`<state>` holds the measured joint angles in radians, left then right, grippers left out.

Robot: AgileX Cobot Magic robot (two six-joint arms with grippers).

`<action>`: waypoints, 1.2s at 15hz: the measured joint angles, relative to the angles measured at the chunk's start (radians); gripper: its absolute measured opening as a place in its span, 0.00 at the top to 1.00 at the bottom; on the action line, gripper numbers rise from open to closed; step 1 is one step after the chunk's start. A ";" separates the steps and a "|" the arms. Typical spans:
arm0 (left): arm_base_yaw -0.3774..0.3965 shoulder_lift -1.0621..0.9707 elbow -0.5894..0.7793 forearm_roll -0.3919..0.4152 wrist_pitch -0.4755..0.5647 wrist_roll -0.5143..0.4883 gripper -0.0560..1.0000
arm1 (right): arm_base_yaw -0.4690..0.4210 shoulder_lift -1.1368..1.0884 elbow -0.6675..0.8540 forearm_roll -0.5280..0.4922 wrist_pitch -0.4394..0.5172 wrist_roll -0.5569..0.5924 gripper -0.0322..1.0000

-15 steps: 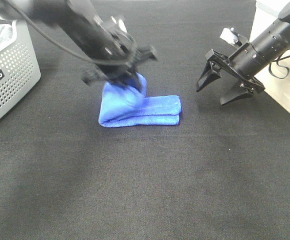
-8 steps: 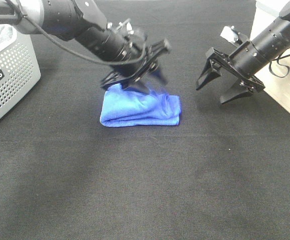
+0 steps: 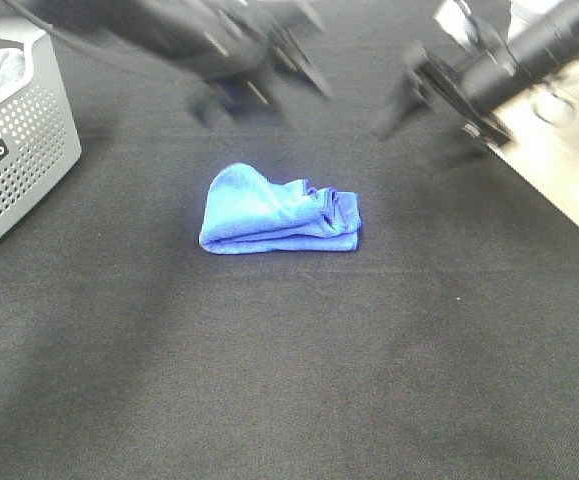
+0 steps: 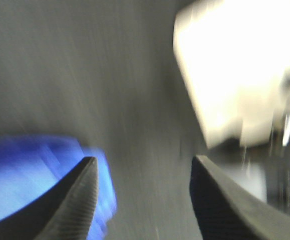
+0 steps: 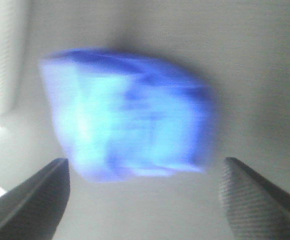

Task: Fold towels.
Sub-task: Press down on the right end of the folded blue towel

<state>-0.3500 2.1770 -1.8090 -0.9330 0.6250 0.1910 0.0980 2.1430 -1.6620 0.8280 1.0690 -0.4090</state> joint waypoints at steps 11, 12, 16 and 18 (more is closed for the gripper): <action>0.139 -0.092 0.000 0.084 0.058 0.008 0.44 | 0.228 0.149 0.000 0.335 -0.144 -0.131 0.22; 0.139 -0.092 0.000 0.096 0.059 0.008 0.44 | 0.227 0.162 0.000 0.308 -0.159 -0.124 0.22; 0.139 -0.092 0.000 0.126 0.071 0.008 0.44 | 0.185 0.173 0.000 0.182 -0.201 -0.051 0.23; 0.139 -0.092 0.000 0.131 0.076 0.008 0.44 | 0.156 0.173 0.000 0.114 -0.203 -0.023 0.23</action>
<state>-0.2110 2.0850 -1.8090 -0.8020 0.7010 0.1990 0.2540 2.3160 -1.6620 0.9420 0.8660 -0.4320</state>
